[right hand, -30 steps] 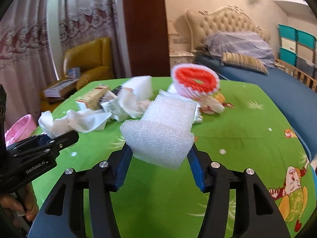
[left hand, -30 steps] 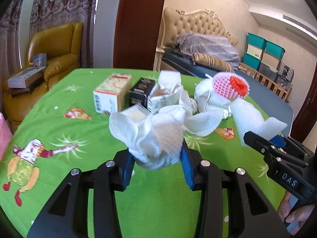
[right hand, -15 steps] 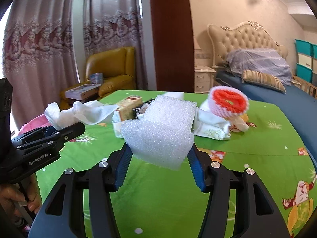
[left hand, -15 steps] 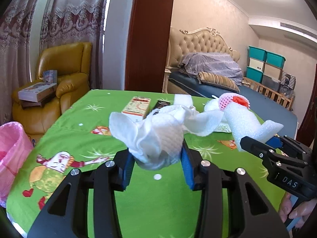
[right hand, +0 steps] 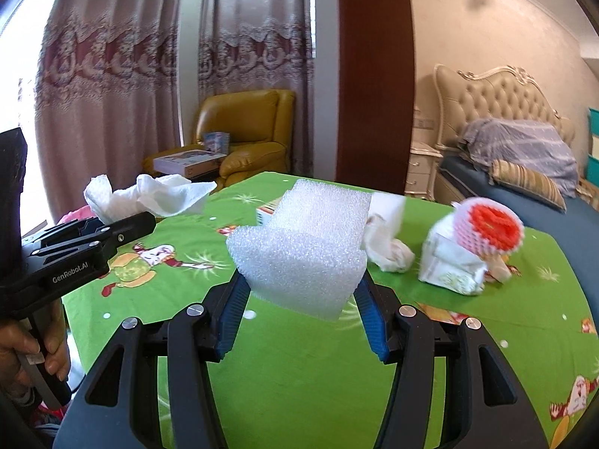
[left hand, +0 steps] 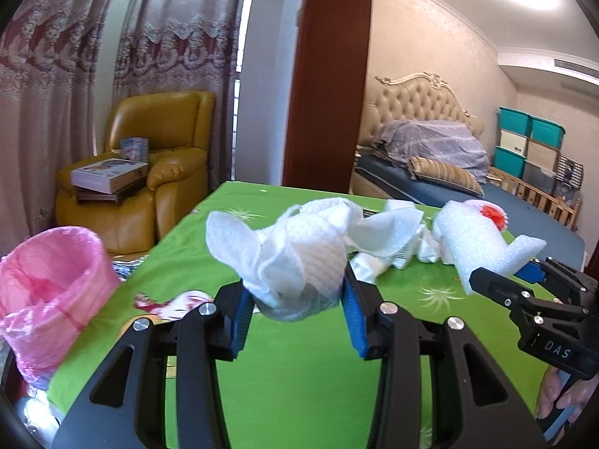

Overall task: Collect trash
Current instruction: 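Carry the tissue and foam block to the pink bin and release both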

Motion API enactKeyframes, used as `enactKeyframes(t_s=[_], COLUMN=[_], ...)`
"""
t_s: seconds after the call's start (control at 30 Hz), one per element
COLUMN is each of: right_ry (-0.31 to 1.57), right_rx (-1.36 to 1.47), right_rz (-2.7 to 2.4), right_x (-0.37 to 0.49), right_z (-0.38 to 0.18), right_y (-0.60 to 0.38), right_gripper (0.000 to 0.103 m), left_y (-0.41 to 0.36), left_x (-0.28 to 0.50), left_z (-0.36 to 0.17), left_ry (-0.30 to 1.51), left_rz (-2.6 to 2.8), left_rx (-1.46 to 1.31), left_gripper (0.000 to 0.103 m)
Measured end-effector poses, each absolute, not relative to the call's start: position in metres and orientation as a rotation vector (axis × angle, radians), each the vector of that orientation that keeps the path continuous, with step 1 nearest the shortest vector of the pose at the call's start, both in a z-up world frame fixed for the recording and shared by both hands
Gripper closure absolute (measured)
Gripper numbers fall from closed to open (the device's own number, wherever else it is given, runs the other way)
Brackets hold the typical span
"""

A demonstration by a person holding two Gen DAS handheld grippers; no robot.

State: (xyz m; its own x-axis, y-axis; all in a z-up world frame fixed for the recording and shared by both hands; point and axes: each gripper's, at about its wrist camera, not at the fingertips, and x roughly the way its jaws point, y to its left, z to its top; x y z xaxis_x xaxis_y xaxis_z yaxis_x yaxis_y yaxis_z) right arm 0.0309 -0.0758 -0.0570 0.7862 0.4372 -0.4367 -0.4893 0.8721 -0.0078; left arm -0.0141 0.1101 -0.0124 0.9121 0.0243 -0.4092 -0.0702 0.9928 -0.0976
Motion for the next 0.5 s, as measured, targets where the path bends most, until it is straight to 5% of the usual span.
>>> enactKeyframes(t_s=[0.5], right_ry=[0.406], right_rx=[-0.220], right_rz=[0.727], right_x=[0.030], right_z=[-0.050], right_y=[0.017], right_gripper=[0.050], left_y=[0.209], left_x=[-0.069], left_z=[-0.005], left_ry=[0.373], left_rz=[0.251], left_rx=[-0.158], left_gripper=[0.061])
